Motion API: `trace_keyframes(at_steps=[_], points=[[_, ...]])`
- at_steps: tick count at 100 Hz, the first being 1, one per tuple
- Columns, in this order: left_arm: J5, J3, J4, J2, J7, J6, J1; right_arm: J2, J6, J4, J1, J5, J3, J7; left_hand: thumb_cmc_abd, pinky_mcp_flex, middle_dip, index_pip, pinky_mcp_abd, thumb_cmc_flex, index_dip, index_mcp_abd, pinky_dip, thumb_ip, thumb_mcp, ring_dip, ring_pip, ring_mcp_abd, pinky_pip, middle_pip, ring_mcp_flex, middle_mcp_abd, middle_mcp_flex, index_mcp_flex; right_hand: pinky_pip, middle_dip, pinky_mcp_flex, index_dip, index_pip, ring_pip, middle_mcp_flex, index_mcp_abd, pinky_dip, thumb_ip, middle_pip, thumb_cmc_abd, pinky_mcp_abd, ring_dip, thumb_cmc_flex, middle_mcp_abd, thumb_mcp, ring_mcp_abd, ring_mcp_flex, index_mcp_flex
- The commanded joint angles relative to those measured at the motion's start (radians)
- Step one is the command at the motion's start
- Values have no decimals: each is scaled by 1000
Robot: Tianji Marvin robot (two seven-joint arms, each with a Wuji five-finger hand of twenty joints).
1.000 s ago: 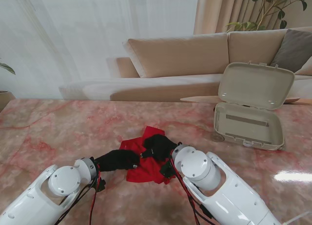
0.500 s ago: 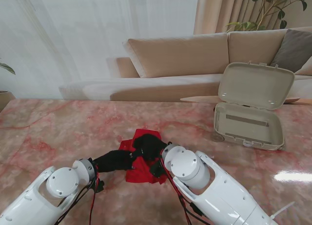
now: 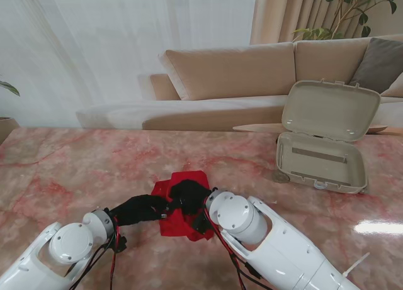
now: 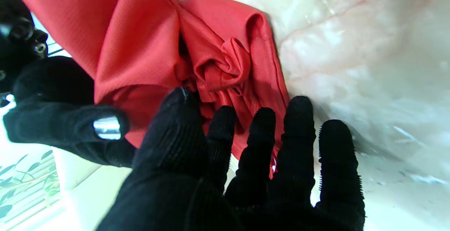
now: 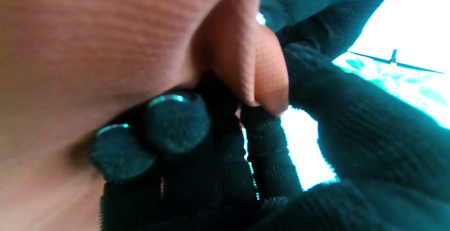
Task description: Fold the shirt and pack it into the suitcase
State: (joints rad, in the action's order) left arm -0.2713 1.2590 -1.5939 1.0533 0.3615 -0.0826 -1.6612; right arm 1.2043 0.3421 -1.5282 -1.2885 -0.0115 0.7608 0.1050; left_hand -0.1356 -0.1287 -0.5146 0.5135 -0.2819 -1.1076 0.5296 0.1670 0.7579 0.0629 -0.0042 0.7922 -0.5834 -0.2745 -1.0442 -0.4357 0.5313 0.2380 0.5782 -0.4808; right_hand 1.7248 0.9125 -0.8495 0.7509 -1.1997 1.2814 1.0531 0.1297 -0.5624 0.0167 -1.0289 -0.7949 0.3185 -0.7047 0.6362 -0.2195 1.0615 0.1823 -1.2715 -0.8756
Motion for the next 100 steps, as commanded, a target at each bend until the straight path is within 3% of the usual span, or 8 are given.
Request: trace_keyframes(at_steps=[1, 23, 43, 51, 60, 71, 100], points=[[-18, 12, -13, -1, -8, 13, -24, 4, 0, 12, -3, -4, -6, 24, 19, -2, 5, 13, -23, -7, -5, -13, -21, -15, -17, -20, 36, -49, 22, 1, -8, -12, -7, -25, -20, -12, 31, -15, -8, -75, -7, -58, -9, 36, -6, 8, 39, 29, 14, -51, -17, 5, -3, 11], [-61, 86, -83, -1, -16, 39, -77, -9, -34, 11, -3, 20, -21, 49, 20, -4, 5, 14, -25, -5, -8, -13, -22, -14, -18, -20, 37, -49, 21, 1, -4, -13, -1, -29, -144, -107, 129, -53, 23, -293, -31, -88, 7, 48, 104, -1, 84, 84, -5, -38, -48, 82, 83, 3], [-79, 127, -121, -6, 6, 44, -88, -35, -68, -17, -21, 45, -14, 97, 22, -4, 6, 12, -25, -2, -9, -14, -22, -14, -18, -21, 39, -49, 21, 4, -4, -13, 0, -31, -230, -192, 211, -162, 116, -458, -55, -67, 8, 42, 211, 45, 99, 109, -29, -45, -108, 112, 165, 5], [-83, 135, -128, -8, 15, 43, -83, -46, -83, -33, -32, 54, -5, 115, 21, -4, 6, 12, -25, -2, -9, -14, -22, -14, -18, -21, 40, -50, 21, 5, -4, -11, 0, -31, -276, -234, 261, -192, 190, -540, -78, -48, 3, 41, 267, 98, 96, 121, -57, -47, -165, 114, 213, 3], [-86, 141, -136, -11, 28, 41, -76, -52, -98, -52, -50, 57, 12, 118, 23, -4, 7, 10, -25, 1, -9, -13, -23, -14, -19, -21, 40, -48, 20, 6, -4, -11, 0, -31, -331, -284, 313, -167, 351, -640, -109, -24, -6, 32, 336, 180, 91, 142, -109, -52, -233, 116, 269, -24], [-91, 145, -145, -14, 42, 35, -63, -55, -107, -83, -77, 54, 37, 109, 22, -4, 7, 10, -25, 1, -9, -16, -23, -14, -19, -22, 41, -48, 20, 6, -2, -13, 2, -32, -371, -320, 350, -126, 471, -707, -129, -10, -13, 19, 385, 222, 87, 164, -130, -54, -265, 112, 307, -43], [-103, 146, -183, -16, 55, 43, -30, -73, -153, -181, -181, 105, 125, 85, 22, -4, 8, 7, -27, 6, -9, -16, -23, -14, -20, -24, 46, -48, 21, 11, -5, -12, -2, -29, -383, -328, 363, -119, 499, -720, -130, -9, -15, 18, 396, 231, 86, 167, -127, -52, -270, 113, 320, -49]])
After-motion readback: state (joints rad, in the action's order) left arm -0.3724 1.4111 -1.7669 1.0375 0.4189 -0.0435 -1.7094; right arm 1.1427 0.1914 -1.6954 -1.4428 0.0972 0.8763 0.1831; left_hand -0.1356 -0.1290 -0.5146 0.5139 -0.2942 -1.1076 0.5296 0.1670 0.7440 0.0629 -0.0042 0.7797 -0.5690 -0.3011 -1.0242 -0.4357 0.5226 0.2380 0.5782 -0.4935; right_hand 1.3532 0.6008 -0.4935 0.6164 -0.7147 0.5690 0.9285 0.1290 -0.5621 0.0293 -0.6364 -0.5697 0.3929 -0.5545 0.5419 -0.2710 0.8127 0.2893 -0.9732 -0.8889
